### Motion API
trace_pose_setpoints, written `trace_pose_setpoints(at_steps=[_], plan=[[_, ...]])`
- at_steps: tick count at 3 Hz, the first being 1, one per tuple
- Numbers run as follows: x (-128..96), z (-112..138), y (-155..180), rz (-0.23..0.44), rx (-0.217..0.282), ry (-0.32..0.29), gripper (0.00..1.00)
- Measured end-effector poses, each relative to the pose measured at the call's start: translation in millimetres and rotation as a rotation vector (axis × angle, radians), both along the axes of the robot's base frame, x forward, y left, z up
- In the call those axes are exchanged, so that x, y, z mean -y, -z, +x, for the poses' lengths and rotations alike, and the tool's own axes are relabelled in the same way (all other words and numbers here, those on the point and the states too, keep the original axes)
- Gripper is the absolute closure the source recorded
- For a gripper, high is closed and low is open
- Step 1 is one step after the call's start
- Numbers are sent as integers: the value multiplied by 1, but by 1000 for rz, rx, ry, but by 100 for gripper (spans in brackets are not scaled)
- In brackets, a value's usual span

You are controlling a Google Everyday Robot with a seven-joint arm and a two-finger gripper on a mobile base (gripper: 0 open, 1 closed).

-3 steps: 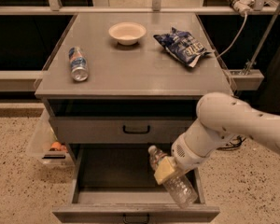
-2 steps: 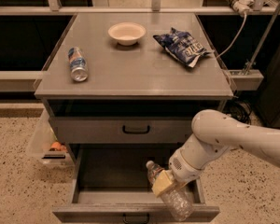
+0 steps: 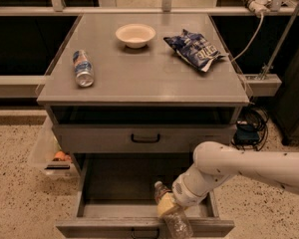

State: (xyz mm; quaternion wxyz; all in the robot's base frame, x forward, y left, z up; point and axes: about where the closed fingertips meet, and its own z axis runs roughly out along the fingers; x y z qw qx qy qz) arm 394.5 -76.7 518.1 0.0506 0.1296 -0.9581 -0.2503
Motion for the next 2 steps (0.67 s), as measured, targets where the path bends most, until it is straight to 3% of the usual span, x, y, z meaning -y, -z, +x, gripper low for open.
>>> trace_pose_setpoints(at_steps=[1,2], plan=[[-6,22,12,-4,61,62,100],[-6,22,12,-4,62,62,100]])
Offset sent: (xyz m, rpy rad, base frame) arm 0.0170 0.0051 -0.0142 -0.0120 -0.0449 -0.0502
